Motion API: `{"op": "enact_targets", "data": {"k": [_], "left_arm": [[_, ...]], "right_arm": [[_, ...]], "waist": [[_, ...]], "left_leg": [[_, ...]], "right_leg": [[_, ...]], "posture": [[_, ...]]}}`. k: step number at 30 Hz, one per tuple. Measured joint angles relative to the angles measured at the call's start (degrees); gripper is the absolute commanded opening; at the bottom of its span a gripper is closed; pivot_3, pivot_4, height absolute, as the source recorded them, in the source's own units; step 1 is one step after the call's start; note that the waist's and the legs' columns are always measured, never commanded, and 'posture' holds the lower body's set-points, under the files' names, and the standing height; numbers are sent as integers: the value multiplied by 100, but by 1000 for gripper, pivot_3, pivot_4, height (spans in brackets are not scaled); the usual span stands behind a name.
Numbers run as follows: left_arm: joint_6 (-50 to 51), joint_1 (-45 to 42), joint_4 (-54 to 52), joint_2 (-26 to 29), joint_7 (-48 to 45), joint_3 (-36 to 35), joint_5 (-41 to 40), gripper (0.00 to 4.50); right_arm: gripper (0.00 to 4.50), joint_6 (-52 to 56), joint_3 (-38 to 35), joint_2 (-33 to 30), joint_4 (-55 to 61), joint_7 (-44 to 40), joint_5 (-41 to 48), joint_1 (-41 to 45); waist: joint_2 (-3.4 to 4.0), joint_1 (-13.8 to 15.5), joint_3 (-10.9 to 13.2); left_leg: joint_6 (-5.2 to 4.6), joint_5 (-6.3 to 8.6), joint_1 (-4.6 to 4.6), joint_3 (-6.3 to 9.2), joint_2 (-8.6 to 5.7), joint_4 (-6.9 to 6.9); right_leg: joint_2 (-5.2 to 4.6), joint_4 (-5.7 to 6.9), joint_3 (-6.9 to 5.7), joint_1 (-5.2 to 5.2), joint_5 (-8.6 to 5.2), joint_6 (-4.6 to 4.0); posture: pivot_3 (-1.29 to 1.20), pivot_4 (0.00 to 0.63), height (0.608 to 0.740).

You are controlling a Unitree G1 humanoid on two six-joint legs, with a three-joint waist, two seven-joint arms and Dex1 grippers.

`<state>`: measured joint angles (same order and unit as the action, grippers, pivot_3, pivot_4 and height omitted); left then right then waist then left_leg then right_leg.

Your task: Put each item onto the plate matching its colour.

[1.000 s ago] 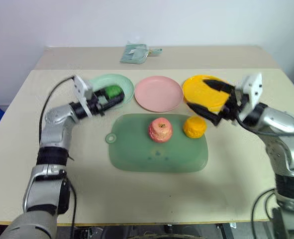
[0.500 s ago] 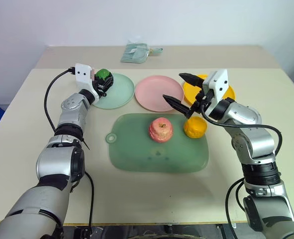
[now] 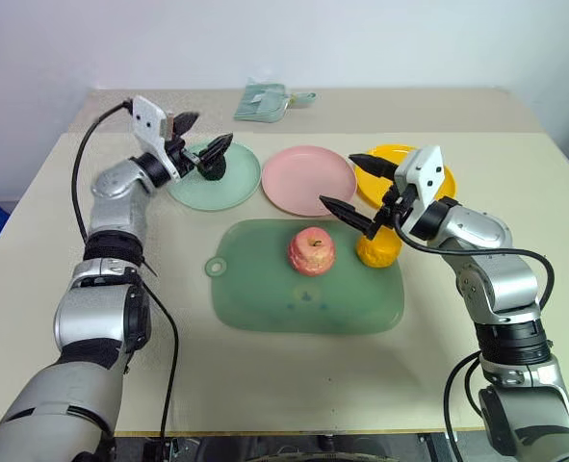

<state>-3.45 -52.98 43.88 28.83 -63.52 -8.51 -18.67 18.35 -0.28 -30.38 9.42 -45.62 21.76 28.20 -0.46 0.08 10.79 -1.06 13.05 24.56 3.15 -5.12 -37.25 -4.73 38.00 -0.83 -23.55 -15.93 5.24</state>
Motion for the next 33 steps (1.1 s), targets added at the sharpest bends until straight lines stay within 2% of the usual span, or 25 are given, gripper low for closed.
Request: {"op": "enact_targets", "data": {"k": [2,4,6,8,12,19,24,33], "left_arm": [[644,874,-881,448,-898,213,-247,4461],[1429,1533,-1549,591,-1313,235,-646,4461],[1875,1829,-2186,696,-1421,230,-938,4461],[2209,2032,-2917,1024,-1442,170,-1120,4461],[2642,2532,-3689,1285,-1322,-109,-1414,4461],[2907,3220,-4553,1419,-1135,-213,-1702,4461],[2947,3635,-4938,1617,-1131,-330,-1784,4461],[2947,3924,-5213,1642,-980,-398,-1873,4461]], "right_arm": [[4500,240,3,-182,114,-149,108,-7],[4500,534,21,-255,194,-220,202,34],[4500,882,134,-235,273,-279,359,144],[4500,1216,223,-232,490,-362,576,226],[4500,1753,390,-298,772,-400,710,331],[4500,1813,1137,-324,848,-324,149,382],[4500,1597,1323,-331,631,-365,-194,410],[4500,1218,1664,-333,151,-436,-876,409]], "waist": [[5,-119,-1],[1,-139,3],[-4,-108,5],[-2,-72,5],[1,-58,2],[1,-74,2],[1,-63,2],[1,-69,2]], "left_leg": [[1,-1,-11,-3,3,16],[6,-4,-7,4,8,16],[3,-2,-3,11,10,11],[-5,3,-6,14,9,10],[-17,11,-11,13,5,11],[-12,9,-9,11,6,13],[-15,12,-10,11,5,14],[-13,10,-10,11,5,15]], "right_leg": [[5,1,20,-8,-1,-1],[13,8,27,-19,-1,-3],[16,12,26,-21,0,-5],[14,11,26,-15,1,-6],[8,3,26,-9,1,-7],[9,3,27,-13,1,-7],[8,1,27,-11,1,-7],[8,1,26,-13,1,-7]], "posture": [[0,150,729],[0,150,729],[0,150,729],[0,150,729],[0,150,729],[0,150,729],[0,150,729],[0,150,729]]}}
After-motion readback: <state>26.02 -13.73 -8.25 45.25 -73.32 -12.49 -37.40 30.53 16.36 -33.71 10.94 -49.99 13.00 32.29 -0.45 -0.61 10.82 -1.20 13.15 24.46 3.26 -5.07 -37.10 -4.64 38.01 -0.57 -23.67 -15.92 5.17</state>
